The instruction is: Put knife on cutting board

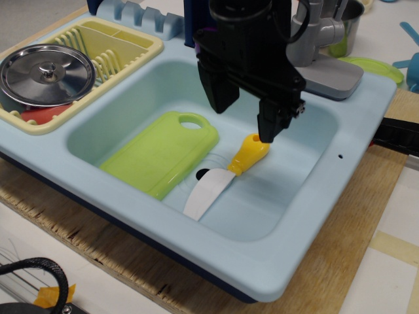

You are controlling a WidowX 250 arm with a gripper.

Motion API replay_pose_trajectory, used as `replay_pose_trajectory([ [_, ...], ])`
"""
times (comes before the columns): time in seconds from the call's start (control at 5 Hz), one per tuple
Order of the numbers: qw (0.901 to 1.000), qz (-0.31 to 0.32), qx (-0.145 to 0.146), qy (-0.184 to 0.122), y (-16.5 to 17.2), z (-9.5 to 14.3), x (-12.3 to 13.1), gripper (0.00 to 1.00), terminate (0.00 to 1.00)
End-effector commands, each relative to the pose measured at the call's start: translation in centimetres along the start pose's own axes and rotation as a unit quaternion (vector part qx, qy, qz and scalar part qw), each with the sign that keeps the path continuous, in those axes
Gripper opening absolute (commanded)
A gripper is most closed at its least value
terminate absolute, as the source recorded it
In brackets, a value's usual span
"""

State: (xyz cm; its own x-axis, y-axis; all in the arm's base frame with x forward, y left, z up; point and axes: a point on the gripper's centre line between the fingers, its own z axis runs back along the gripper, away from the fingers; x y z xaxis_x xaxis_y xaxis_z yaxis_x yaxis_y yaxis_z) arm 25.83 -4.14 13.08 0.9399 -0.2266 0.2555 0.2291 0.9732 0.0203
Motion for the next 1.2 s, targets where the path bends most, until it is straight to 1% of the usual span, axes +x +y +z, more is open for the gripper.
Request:
replay_pose_trajectory([
  [0.0, 0.9998, 0.017, -0.001, -0.004, 1.3, -2.0, 0.4, 1.0, 0.0],
  [0.2, 0.9998, 0.018, -0.008, 0.006, 1.9, -3.9, 0.8, 1.0, 0.0],
  [0.6, 0.9987, 0.02, -0.023, 0.04, 1.7, -6.1, 0.7, 1.0, 0.0],
  [0.8, 0.9983, 0.018, -0.022, 0.05, 1.3, -6.7, 0.6, 0.0, 0.0],
  [1.0, 0.9983, 0.018, -0.022, 0.05, 1.1, -6.7, 0.6, 0.0, 0.0],
])
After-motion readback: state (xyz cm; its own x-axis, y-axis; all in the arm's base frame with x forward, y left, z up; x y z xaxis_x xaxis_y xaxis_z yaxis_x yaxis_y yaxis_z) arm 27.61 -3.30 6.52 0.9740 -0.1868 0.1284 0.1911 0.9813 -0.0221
